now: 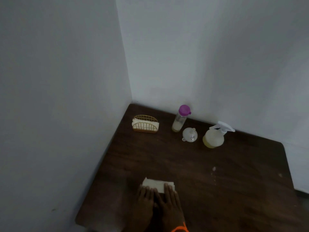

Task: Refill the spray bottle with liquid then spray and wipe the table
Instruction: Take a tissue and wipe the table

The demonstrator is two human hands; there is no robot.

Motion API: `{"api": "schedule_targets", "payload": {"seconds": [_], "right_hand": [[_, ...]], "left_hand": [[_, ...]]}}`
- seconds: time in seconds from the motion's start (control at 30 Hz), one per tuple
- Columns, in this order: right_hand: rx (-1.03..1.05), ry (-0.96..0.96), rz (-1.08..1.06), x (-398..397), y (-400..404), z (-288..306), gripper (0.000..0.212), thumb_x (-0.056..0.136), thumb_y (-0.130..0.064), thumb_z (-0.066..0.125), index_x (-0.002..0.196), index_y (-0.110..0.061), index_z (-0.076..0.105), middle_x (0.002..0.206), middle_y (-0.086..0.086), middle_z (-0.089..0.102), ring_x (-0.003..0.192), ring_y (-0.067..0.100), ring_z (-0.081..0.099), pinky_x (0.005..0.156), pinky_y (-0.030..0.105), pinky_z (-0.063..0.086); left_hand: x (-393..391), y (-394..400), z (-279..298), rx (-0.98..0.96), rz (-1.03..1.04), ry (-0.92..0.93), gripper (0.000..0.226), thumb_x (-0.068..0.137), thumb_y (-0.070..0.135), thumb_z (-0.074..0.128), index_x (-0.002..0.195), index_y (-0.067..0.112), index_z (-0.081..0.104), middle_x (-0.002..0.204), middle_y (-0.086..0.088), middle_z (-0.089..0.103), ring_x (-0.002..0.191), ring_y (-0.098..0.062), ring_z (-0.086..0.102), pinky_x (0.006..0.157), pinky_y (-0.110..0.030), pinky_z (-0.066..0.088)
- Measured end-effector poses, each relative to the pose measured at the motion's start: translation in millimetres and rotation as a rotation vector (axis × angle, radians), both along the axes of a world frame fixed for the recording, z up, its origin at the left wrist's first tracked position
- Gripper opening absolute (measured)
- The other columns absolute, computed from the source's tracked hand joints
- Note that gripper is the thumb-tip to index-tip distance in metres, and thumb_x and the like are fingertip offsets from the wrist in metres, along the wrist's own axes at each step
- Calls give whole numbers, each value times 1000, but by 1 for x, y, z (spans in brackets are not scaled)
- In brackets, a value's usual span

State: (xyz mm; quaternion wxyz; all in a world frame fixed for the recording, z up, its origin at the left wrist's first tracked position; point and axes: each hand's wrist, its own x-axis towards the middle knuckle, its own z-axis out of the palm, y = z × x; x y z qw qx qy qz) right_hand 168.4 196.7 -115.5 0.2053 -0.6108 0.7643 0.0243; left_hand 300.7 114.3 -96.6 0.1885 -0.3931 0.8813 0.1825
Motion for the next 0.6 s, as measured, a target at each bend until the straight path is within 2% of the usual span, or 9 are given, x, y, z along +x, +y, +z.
{"api": "schedule_targets", "payload": {"seconds": [0.03, 0.07, 0.13, 0.23, 0.3, 0.33, 0.4, 0.5, 0.6], "right_hand": [[-28, -13, -46, -2, 13, -2, 59, 94, -54, 45, 150, -37, 40, 163, 13, 21, 154, 24, 7, 119, 41, 12], [-43, -30, -94, -5, 23, -3, 52, 98, -53, 39, 147, -38, 45, 161, 12, 30, 154, 22, 10, 119, 41, 16], [-40, -49, -159, -13, 35, -4, 49, 100, -52, 31, 144, -39, 50, 156, 11, 42, 153, 19, 15, 117, 39, 20], [-10, 0, -200, -31, 31, -8, 51, 102, -51, 26, 150, -39, 40, 163, 10, 23, 154, 19, 7, 120, 39, 12], [36, 11, -217, -45, 15, -7, 62, 96, -49, 37, 156, -38, 24, 166, 13, 15, 154, 24, 8, 120, 38, 4], [49, -1, -231, -52, 4, -5, 72, 91, -49, 44, 157, -37, 19, 165, 15, 18, 153, 28, 16, 119, 38, 2], [93, -44, -249, -65, -19, 0, 76, 91, -48, 47, 157, -40, 12, 161, 16, 26, 149, 32, 30, 119, 37, -2], [38, -26, -226, -83, -54, -3, 69, 98, -48, 35, 154, -49, -4, 164, 16, 17, 152, 32, 15, 119, 37, -7], [9, -31, -197, -98, -95, 0, 63, 101, -51, 27, 151, -49, -10, 166, 17, 11, 153, 33, 8, 121, 38, -3]], "left_hand": [[-6, 8, 0, -5, -6, 27, 66, 74, 32, 40, 123, -4, 67, 97, -7, 79, 113, -27, 64, 126, -44, -2], [-12, 14, -2, 1, -26, 41, 63, 73, 33, 40, 115, 0, 74, 95, -5, 80, 114, -27, 64, 126, -43, -2], [-25, 16, -5, 2, -99, 28, 53, 73, 36, 39, 94, 15, 83, 94, 0, 80, 99, -22, 75, 126, -44, -1], [-42, 7, -5, 3, -229, -70, 53, 78, 40, 42, 102, 16, 82, 103, 0, 79, 102, -19, 75, 122, -49, 6], [-55, -6, -4, -19, -269, -79, 55, 80, 41, 44, 112, 13, 78, 113, -4, 77, 112, -23, 71, 122, -52, 13], [-64, -15, 1, -23, -274, -76, 56, 81, 41, 44, 118, 12, 75, 118, -6, 75, 117, -24, 68, 125, -52, 16], [-79, -38, 13, -49, -251, -52, 59, 87, 37, 42, 135, 10, 63, 137, -10, 65, 132, -27, 57, 123, -50, 14], [-99, -78, 22, -150, -243, 20, 63, 102, 28, 40, 158, 4, 24, 165, -18, 26, 153, -33, 22, 127, -53, 3], [-113, -112, 27, -214, -248, -11, 64, 105, 29, 41, 159, 5, 16, 166, -18, 19, 155, -33, 15, 127, -53, 2]]}}
